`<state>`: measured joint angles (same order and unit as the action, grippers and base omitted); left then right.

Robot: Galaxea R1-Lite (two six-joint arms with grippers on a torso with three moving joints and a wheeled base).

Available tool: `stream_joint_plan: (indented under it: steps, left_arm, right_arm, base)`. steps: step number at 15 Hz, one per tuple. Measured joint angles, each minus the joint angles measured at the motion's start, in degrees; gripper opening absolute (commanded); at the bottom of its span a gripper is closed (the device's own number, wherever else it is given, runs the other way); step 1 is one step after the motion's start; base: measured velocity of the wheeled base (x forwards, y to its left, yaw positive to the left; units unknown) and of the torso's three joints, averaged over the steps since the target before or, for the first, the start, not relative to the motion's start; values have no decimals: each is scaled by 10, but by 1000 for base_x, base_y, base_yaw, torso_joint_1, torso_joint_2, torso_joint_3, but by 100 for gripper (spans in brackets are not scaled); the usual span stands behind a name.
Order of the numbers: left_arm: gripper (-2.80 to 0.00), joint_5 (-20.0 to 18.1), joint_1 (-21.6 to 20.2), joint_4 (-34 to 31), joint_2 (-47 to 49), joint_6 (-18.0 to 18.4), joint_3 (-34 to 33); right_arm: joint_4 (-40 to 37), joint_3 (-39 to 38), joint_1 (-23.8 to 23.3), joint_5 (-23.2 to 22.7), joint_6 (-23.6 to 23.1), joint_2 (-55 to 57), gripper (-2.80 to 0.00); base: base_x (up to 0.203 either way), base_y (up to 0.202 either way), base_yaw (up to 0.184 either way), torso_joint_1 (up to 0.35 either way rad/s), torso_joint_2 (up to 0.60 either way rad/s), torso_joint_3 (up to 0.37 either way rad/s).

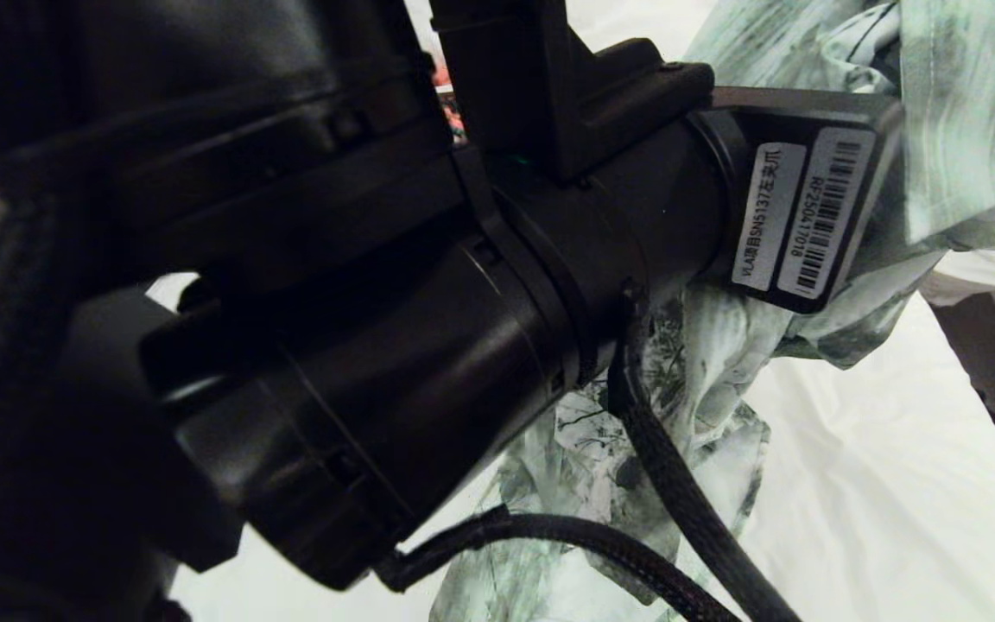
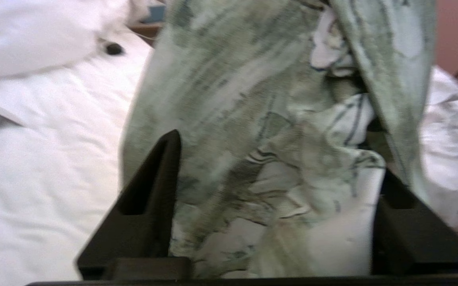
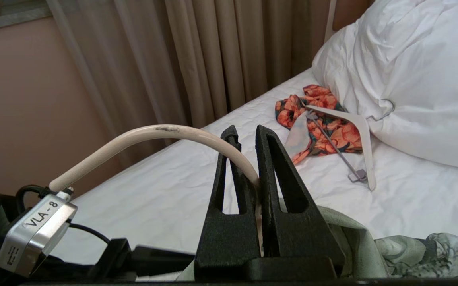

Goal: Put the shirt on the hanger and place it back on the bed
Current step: Take the clothes hanger out of the clothes

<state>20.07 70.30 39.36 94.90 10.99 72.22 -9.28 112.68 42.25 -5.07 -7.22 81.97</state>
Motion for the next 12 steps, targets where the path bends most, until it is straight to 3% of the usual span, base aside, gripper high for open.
stream_joint_plan:
  steps: [2,6,12]
  left_arm:
    - [0,5,-7,-1,-5,6,-2]
    - [0,19,-8,-63,-25,6,-13]
    - [0,38,-8,-81,-61,6,-35]
  right_arm:
    - [0,0,0,4,0,1,-280]
    - [0,0,-4,12,0,3,-280]
    - [0,0,-21,12,1,4,-280]
  base:
    - [0,0,0,0,0,0]
    - [0,0,0,0,0,0]
    - [0,0,0,0,0,0]
